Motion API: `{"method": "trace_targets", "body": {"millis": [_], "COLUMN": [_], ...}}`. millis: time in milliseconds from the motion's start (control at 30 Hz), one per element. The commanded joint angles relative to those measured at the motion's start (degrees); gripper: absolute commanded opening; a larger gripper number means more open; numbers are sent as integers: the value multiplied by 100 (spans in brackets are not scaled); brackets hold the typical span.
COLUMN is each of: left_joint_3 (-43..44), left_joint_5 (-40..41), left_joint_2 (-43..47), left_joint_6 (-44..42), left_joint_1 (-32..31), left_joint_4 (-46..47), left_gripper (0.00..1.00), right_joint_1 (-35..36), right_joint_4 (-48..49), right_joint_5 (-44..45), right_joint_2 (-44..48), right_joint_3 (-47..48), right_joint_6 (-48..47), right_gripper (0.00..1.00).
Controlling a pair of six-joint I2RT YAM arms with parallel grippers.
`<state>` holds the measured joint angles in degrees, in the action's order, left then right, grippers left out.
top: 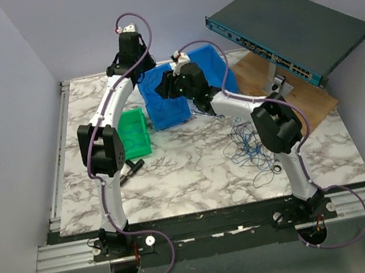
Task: Untangle the cables
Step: Place the cable in the bin.
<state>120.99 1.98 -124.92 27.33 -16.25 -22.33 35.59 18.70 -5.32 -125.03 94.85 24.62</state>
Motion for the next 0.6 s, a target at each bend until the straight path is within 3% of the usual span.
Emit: {"method": "trace_targets", "body": {"millis": [0,167,333,567], "left_joint_3": [185,255,121,-2168], "left_joint_5": [-190,-139,42,54], "left_joint_2": [73,271,543,2200], "left_joint_6": [-116,-123,-202,-199], "left_joint_1": [-23,-27,-27,-299], "left_joint_4": [-440,-880,-1332,-553], "left_gripper": [33,61,71,81], "right_joint_1": [-79,-76,-79,-79], "right_joint_4": [-263,-386,-628,-1042], "right_joint_5": [257,389,513,863], "right_joint_2": [-35,397,984,2201], "right_joint_3": [54,-137,-637,-1919], "right_joint_6": [57,-51,-28,22], "right_gripper": [63,65,68,70]}}
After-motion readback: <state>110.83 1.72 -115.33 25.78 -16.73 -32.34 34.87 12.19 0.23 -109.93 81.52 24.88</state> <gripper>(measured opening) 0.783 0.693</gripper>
